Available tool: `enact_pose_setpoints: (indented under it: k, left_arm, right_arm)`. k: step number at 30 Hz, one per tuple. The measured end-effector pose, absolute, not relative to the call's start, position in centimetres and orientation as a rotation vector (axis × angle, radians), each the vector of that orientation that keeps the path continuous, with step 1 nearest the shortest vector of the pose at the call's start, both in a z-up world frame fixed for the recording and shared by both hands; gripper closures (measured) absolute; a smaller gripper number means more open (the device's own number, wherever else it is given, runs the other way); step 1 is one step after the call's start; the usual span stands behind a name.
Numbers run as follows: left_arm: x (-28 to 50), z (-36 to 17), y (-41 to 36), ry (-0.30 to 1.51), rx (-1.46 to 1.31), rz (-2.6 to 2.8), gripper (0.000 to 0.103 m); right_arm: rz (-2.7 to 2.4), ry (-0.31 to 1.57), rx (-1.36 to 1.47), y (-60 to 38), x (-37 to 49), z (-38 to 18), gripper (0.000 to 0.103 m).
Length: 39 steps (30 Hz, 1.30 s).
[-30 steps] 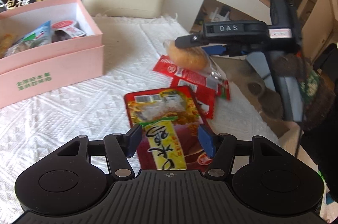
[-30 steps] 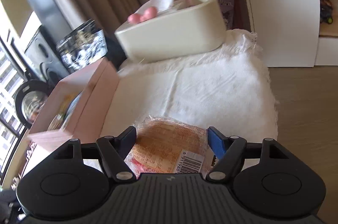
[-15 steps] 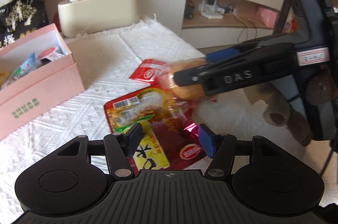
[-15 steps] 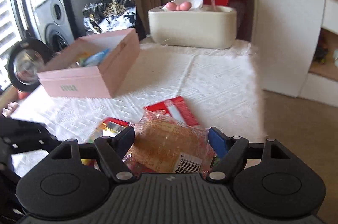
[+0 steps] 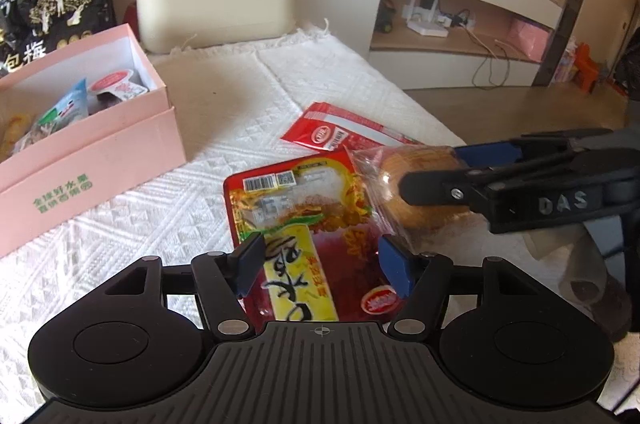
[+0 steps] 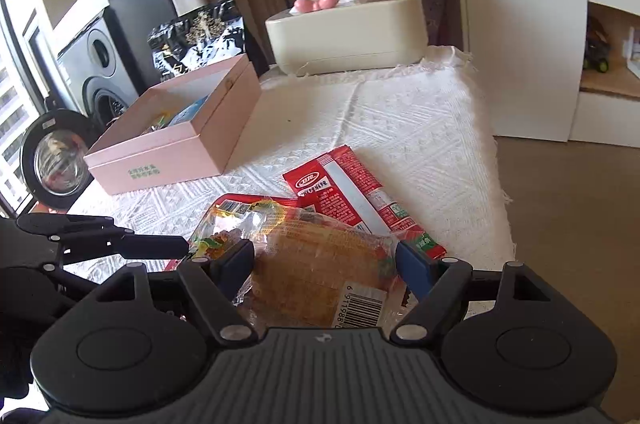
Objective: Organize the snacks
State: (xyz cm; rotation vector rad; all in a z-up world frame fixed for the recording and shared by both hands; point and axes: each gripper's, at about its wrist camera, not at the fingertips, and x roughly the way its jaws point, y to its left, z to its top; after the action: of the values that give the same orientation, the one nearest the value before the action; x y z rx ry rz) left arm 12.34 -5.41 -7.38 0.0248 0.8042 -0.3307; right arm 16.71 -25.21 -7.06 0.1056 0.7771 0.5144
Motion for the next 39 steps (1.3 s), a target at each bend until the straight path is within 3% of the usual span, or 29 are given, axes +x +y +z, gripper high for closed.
enact_pose_setpoints:
  k: [6, 17, 23, 29, 39]
  left_arm:
    - [13.5, -8.4, -4.4, 0.794, 0.021, -0.323, 0.018]
    - [10.7, -8.0, 2.3, 0.820, 0.020, -0.158, 0.019]
    - [9.7, -7.7, 5.1, 0.828, -0.026, -0.094, 0.021]
    - [9.8, -7.8, 4.9, 0.818, -0.047, -0.112, 0.023]
    - [9.5, -7.9, 4.7, 0.815, -0.054, -0.133, 0.023]
  right_arm:
    - [0.508, 0.770, 0.134, -25.5, 16.2, -7.2, 0.025]
    - [0.600, 0.790, 0.165, -22.5, 15.4, -7.4, 0.024]
    - [0.687, 0.664, -0.054, -19.7, 12.7, -5.9, 0.024]
    - [0.746, 0.567, -0.137, -21.8, 10.7, -4.5, 0.021]
    - [0.713, 0.604, -0.286, -19.1, 10.4, -6.9, 0.019]
